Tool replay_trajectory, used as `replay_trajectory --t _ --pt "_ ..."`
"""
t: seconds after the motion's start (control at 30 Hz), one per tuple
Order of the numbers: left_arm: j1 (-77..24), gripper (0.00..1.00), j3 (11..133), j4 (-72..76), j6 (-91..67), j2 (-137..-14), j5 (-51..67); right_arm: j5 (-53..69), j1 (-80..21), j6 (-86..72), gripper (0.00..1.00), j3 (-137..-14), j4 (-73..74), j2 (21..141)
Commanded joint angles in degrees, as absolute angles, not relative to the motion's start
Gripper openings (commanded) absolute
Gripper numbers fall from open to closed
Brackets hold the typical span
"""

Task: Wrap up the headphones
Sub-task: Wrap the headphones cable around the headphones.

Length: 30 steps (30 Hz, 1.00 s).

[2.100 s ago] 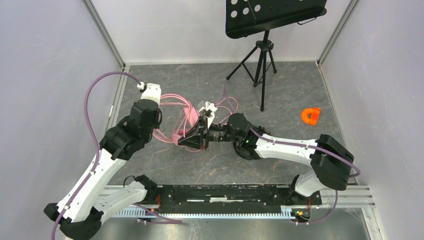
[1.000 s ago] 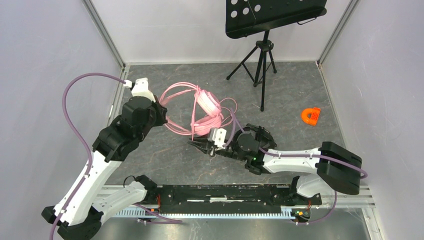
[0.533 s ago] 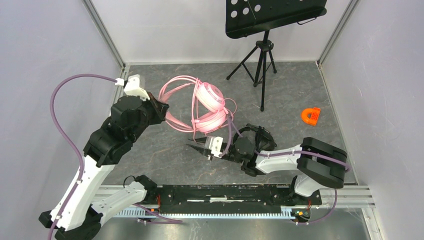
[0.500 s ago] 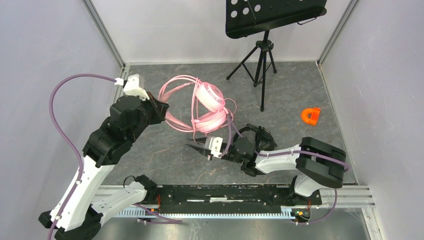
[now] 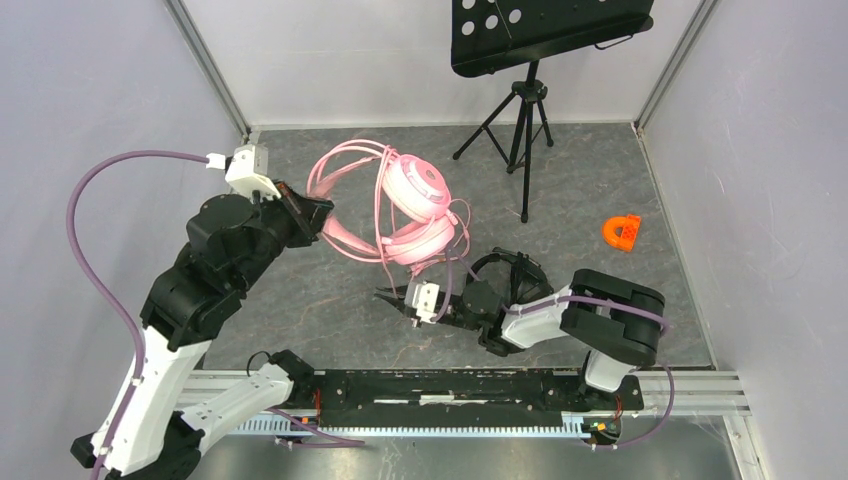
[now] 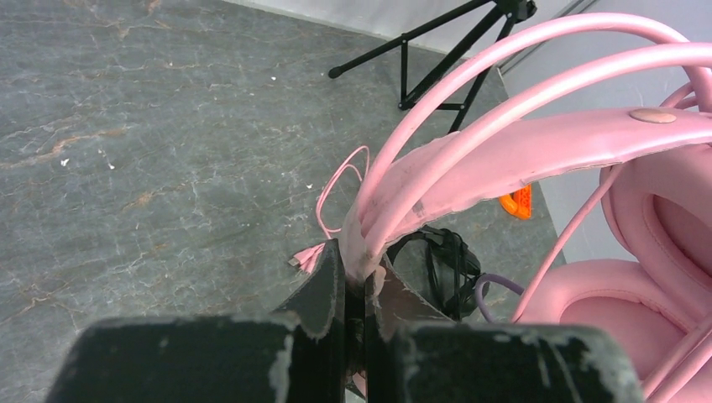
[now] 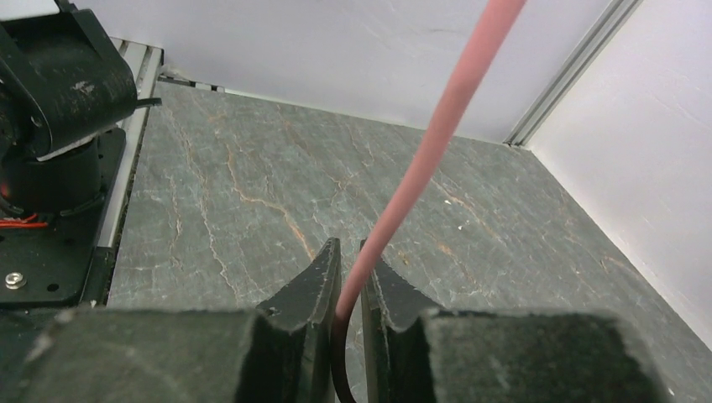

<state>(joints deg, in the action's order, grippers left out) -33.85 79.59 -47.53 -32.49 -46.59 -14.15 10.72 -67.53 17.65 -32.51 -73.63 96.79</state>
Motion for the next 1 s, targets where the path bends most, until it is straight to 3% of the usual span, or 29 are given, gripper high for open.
replay_trajectory --t 0.0,0.17,0.43,0.67,0.97 --pt "-33.75 0.02 84.38 -41.78 -38.07 -45.5 -11.39 11.77 -66.34 16.46 0.16 -30.59 -81.09 98.03" --pt "-33.73 0.02 86.42 -42.18 -38.22 -45.62 -7.45 12.55 -64.17 12.93 0.02 -29.06 -84.8 99.97" --pt "-33.75 0.02 88.65 -43.1 -32.77 -45.93 5.11 13.7 -60.17 7.09 0.0 -27.27 -90.89 99.63" --pt "-33.74 0.02 89.13 -51.6 -24.7 -47.76 14.22 7.71 -56.92 6.5 0.14 -23.0 -95.46 95.03" --pt "-33.72 0.02 90.19 -59.79 -16.74 -49.56 16.68 0.52 -53.87 8.99 0.16 -20.42 -104.68 92.32"
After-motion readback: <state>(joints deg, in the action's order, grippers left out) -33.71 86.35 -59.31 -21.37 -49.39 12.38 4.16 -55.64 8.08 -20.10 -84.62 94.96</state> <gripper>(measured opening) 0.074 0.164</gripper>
